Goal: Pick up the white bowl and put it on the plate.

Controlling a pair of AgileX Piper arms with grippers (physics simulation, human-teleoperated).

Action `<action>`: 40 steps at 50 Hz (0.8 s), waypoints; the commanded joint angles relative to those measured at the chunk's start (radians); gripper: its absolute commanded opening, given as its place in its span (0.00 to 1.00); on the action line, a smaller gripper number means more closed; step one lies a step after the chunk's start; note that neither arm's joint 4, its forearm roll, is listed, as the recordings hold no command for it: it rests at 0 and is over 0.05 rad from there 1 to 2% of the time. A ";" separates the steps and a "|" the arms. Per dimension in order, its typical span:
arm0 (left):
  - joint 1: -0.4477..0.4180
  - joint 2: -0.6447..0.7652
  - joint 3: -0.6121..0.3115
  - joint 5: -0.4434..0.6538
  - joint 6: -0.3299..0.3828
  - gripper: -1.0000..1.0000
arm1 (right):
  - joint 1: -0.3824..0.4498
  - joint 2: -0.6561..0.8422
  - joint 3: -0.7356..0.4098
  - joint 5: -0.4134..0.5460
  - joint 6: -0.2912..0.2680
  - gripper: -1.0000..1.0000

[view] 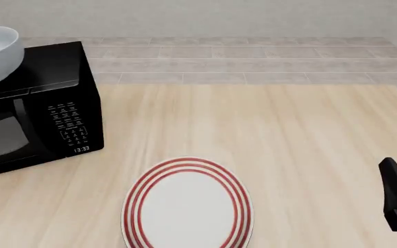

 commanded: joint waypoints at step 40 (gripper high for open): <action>-0.051 -0.009 -0.124 0.425 0.436 1.00 | 0.000 0.011 -0.006 -0.005 0.000 1.00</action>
